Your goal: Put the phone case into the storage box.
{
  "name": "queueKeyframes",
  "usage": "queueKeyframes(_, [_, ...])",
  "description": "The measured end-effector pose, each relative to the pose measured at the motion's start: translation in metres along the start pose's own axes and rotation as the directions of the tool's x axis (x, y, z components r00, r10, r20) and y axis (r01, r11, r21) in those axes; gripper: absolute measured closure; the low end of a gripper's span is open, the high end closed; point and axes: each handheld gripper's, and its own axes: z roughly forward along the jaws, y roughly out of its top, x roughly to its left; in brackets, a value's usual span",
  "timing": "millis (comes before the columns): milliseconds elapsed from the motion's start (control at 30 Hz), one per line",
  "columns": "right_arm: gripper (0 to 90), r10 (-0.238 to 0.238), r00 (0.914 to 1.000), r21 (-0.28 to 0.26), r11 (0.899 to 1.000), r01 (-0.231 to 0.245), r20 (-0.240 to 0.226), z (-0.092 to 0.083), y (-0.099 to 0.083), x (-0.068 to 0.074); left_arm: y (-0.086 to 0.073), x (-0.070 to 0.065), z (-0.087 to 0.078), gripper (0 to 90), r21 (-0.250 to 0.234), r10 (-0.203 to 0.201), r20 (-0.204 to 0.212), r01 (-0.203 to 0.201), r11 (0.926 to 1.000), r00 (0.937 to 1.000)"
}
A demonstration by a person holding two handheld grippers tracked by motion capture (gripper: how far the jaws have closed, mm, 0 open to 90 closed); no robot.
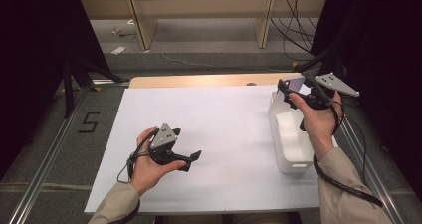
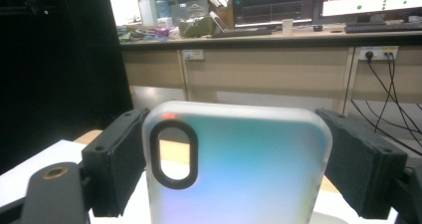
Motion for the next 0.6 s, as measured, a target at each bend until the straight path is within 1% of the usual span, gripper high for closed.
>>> queueKeyframes(600, [18.1, 0.008, 0.999, -0.002, 1.0, -0.008, 0.044, -0.001, -0.002, -0.011, 0.0, 0.0, 0.0, 0.0, -0.001, 0.001, 0.001, -0.001, 1.0, 1.0])
